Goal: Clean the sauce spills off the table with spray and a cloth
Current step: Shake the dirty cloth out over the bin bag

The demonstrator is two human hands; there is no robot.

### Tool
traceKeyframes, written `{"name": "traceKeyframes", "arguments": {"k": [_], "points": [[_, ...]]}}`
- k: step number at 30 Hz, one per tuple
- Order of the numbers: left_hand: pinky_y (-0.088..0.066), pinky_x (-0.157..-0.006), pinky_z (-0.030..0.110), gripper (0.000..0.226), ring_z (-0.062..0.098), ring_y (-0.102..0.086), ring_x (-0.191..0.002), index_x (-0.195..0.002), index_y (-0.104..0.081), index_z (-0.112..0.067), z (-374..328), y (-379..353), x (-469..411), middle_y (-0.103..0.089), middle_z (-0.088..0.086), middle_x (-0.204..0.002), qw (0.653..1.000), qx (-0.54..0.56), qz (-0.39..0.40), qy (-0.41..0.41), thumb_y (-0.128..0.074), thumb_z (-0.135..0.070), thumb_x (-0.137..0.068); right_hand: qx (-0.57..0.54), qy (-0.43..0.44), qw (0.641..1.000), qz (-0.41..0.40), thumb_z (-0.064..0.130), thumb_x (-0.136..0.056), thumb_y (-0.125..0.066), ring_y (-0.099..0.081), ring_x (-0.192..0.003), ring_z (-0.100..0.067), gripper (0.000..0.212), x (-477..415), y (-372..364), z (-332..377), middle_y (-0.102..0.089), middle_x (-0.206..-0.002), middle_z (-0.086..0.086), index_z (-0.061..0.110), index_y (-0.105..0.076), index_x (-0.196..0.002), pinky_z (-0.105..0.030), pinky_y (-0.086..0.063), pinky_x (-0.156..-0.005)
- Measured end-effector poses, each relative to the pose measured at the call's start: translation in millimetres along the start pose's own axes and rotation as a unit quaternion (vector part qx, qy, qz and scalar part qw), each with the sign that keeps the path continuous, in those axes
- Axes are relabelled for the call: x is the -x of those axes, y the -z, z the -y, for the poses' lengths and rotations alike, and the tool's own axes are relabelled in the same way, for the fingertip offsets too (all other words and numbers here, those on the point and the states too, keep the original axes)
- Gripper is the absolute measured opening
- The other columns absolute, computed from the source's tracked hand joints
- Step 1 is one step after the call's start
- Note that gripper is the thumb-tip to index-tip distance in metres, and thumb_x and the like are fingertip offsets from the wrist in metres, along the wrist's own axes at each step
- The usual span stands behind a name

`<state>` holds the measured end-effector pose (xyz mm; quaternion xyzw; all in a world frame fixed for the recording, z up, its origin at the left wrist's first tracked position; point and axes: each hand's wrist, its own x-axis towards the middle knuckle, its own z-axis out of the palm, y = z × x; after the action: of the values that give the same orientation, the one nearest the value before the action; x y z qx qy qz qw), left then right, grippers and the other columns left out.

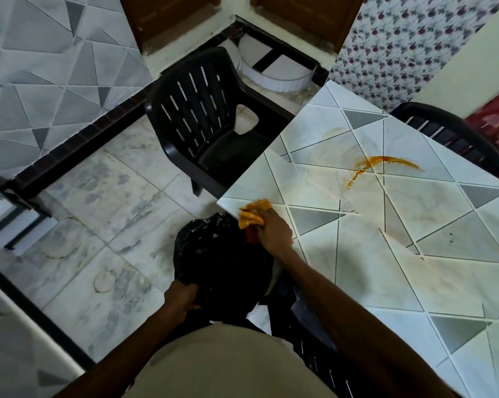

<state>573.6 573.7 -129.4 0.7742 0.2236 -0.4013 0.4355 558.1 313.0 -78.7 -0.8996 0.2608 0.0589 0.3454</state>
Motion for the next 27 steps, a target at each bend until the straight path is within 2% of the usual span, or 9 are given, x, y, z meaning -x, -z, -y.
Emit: {"name": "traceKeyframes", "arguments": {"k": [4, 7, 9, 11, 14, 18, 21, 25, 27], "points": [[-0.056, -0.054, 0.032, 0.039, 0.025, -0.065, -0.080, -0.131, -0.052, -0.004, 0.4, -2.6, -1.3, -0.063, 0.010, -0.094, 1.000, 0.010, 0.001, -0.005, -0.059, -0.011, -0.093, -0.020, 0.016, 0.999, 0.035, 0.028, -0.093, -0.062, -0.062, -0.118, -0.031, 0.045, 10.5, -6.3, 5.8, -0.063, -0.137, -0.003, 0.032, -0.060, -0.137, -0.036, -0.048, -0.092], [-0.056, -0.055, 0.032, 0.039, 0.025, -0.065, -0.080, -0.132, -0.052, -0.006, 4.4, -4.3, -1.8, -0.063, 0.009, -0.094, 1.000, 0.007, -0.002, -0.007, -0.058, -0.011, -0.094, -0.043, 0.033, 0.994, 0.098, 0.042, -0.090, -0.064, -0.067, -0.113, -0.025, 0.040, 22.1, -17.8, 8.8, -0.071, -0.124, -0.001, 0.033, -0.068, -0.128, -0.032, -0.052, -0.090], [-0.056, -0.053, 0.031, 0.038, 0.023, -0.065, -0.079, -0.132, -0.052, -0.006, 7.2, -5.6, -1.0, -0.063, 0.009, -0.096, 1.000, 0.007, -0.005, -0.008, -0.058, -0.010, -0.094, -0.054, 0.044, 0.991, 0.117, 0.044, -0.089, -0.059, -0.071, -0.102, -0.028, 0.036, 29.5, -24.7, 10.5, -0.075, -0.107, -0.006, 0.024, -0.074, -0.115, -0.032, -0.054, -0.081], [-0.058, -0.054, 0.032, 0.039, 0.026, -0.066, -0.081, -0.132, -0.052, -0.006, 9.0, -5.8, -2.2, -0.064, 0.014, -0.103, 1.000, 0.010, -0.005, -0.006, -0.060, -0.013, -0.094, -0.075, 0.052, 0.991, 0.096, 0.044, -0.086, -0.051, -0.071, -0.094, -0.031, 0.043, 33.9, -21.0, 11.7, -0.073, -0.097, -0.012, 0.016, -0.075, -0.107, -0.035, -0.052, -0.077], [-0.061, -0.063, 0.038, 0.039, 0.030, -0.068, -0.085, -0.130, -0.054, -0.004, 11.9, -3.8, -7.5, -0.066, 0.017, -0.106, 1.000, 0.011, -0.004, 0.003, -0.061, -0.014, -0.093, -0.125, 0.042, 0.991, 0.031, 0.044, -0.083, -0.053, -0.068, -0.098, -0.029, 0.048, 35.9, 9.9, 14.0, -0.072, -0.105, -0.014, 0.014, -0.075, -0.114, -0.033, -0.050, -0.084], [-0.062, -0.066, 0.043, 0.042, 0.032, -0.070, -0.087, -0.128, -0.056, -0.008, 14.7, -1.0, -13.0, -0.068, 0.016, -0.104, 1.000, 0.017, 0.007, 0.007, -0.065, -0.019, -0.089, -0.143, 0.010, 0.987, -0.074, 0.022, -0.090, -0.066, -0.065, -0.114, -0.034, 0.035, 25.7, 70.3, -4.5, -0.071, -0.120, -0.020, 0.007, -0.072, -0.121, -0.031, -0.044, -0.092], [-0.062, -0.066, 0.041, 0.042, 0.031, -0.070, -0.086, -0.127, -0.057, -0.008, 13.8, -1.6, -11.7, -0.069, 0.015, -0.103, 1.000, 0.018, 0.010, 0.009, -0.067, -0.020, -0.088, -0.131, -0.018, 0.981, -0.144, 0.029, -0.086, -0.058, -0.065, -0.112, -0.036, 0.043, 22.1, 102.5, -32.5, -0.071, -0.121, -0.020, 0.009, -0.071, -0.122, -0.029, -0.042, -0.089], [-0.062, -0.063, 0.038, 0.048, 0.028, -0.071, -0.087, -0.129, -0.056, -0.009, 13.2, -4.4, -7.8, -0.069, 0.013, -0.105, 1.000, 0.021, 0.014, 0.008, -0.070, -0.025, -0.086, -0.101, -0.110, 0.976, -0.158, 0.034, -0.089, -0.060, -0.065, -0.105, -0.040, 0.035, 22.0, 97.4, -68.7, -0.072, -0.112, -0.017, 0.015, -0.070, -0.117, -0.038, -0.049, -0.082], [-0.062, -0.064, 0.037, 0.048, 0.028, -0.070, -0.088, -0.130, -0.056, -0.010, 14.1, -5.8, -7.7, -0.069, 0.013, -0.105, 1.000, 0.023, 0.015, 0.008, -0.070, -0.025, -0.086, -0.120, -0.144, 0.972, -0.140, 0.028, -0.091, -0.062, -0.066, -0.107, -0.041, 0.034, 28.6, 73.6, -73.4, -0.071, -0.115, -0.019, 0.012, -0.068, -0.121, -0.039, -0.049, -0.082]]}}
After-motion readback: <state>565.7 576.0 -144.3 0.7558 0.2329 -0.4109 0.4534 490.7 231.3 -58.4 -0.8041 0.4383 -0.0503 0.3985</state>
